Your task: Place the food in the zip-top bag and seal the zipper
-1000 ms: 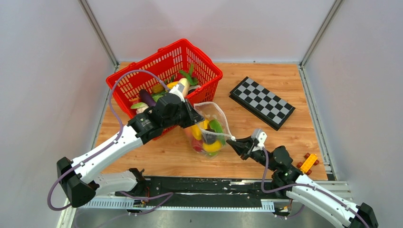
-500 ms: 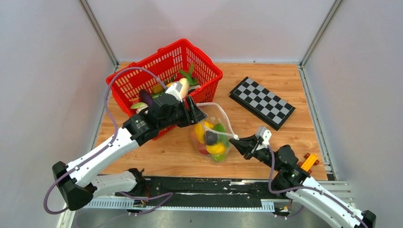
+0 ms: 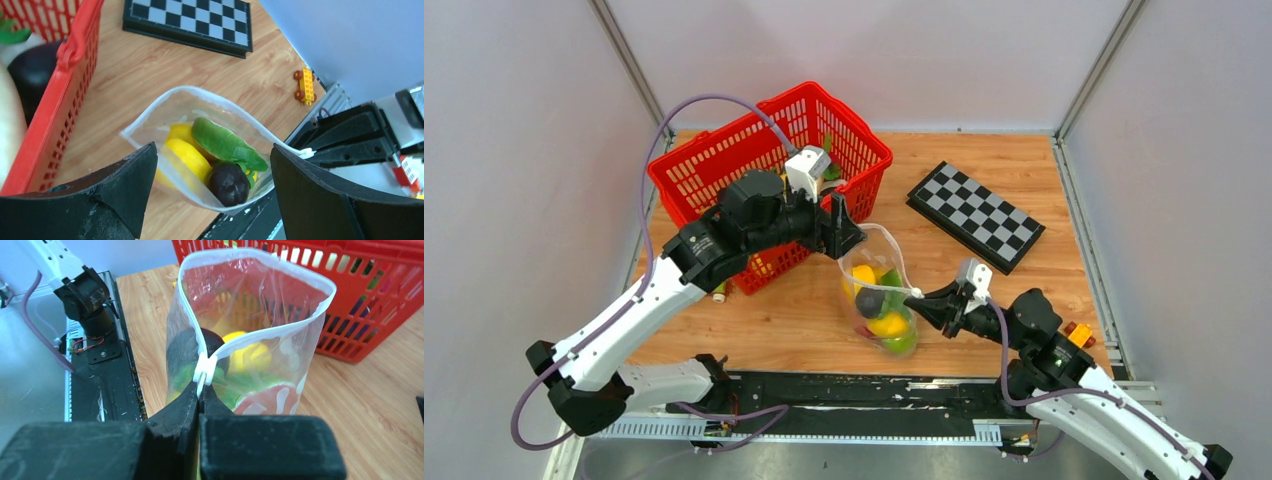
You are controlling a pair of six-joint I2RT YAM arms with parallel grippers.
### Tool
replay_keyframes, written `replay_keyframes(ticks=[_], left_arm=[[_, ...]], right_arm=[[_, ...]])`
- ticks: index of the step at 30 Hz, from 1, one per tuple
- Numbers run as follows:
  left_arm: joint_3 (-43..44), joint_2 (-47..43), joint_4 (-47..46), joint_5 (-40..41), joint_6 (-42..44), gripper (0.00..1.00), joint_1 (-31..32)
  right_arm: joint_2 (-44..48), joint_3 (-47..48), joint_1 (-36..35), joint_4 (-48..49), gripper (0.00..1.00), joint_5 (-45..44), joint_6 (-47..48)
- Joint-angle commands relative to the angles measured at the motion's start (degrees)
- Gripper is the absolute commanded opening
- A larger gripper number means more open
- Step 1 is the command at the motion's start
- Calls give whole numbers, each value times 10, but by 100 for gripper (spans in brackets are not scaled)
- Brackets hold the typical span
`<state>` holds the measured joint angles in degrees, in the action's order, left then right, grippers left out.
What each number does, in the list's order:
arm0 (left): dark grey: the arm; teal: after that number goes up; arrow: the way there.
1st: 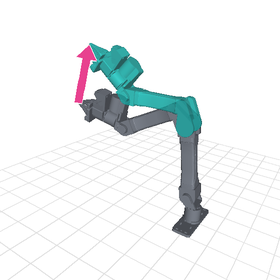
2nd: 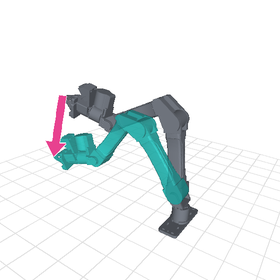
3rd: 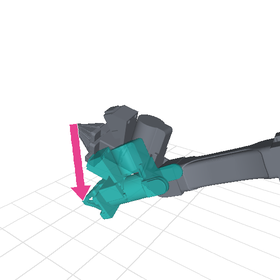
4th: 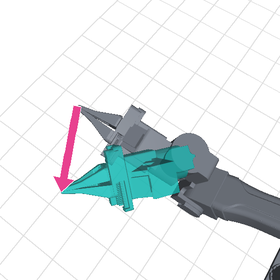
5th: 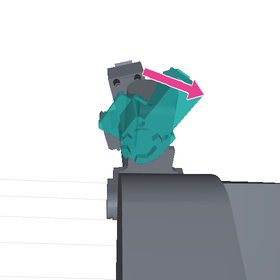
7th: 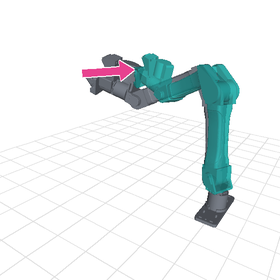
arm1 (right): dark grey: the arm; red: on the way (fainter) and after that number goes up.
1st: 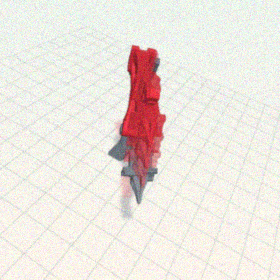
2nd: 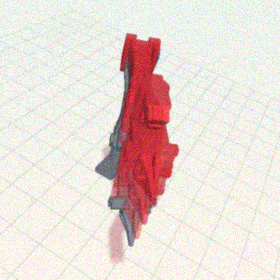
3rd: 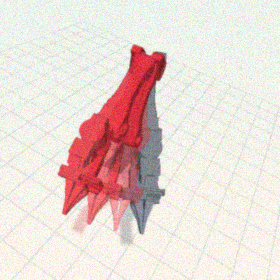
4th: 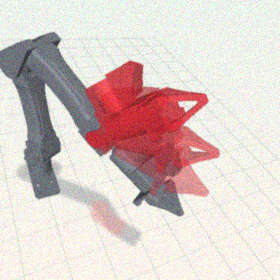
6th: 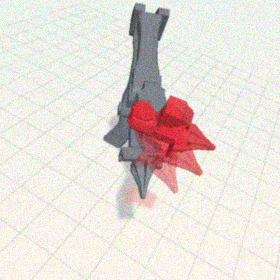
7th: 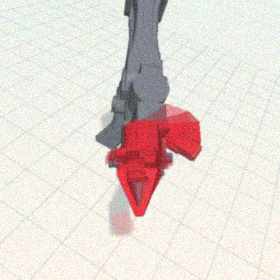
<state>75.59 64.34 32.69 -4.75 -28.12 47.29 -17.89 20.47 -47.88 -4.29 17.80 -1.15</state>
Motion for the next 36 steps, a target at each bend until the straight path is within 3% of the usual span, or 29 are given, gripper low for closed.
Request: replay_keyframes(ticks=[1, 14, 19, 23, 30, 36], left_arm=[[48, 19, 0, -85, 113, 90, 3], [51, 28, -54, -319, 169, 89, 3], [46, 21, -48, -322, 182, 89, 3], [40, 19, -47, -323, 185, 89, 3], [35, 41, -37, -310, 211, 88, 19], [41, 75, -38, -264, 237, 87, 47]], right_arm=[[-43, 80, -3, 2, 0, 64, 42], [-187, 223, 3, -56, 0, 265, 118], [-213, 230, 36, -39, 0, 360, 123], [-243, 230, 64, -71, 0, 370, 169], [-296, 255, 93, -123, 0, 320, 237], [-283, 257, 96, -126, 0, 292, 244]])
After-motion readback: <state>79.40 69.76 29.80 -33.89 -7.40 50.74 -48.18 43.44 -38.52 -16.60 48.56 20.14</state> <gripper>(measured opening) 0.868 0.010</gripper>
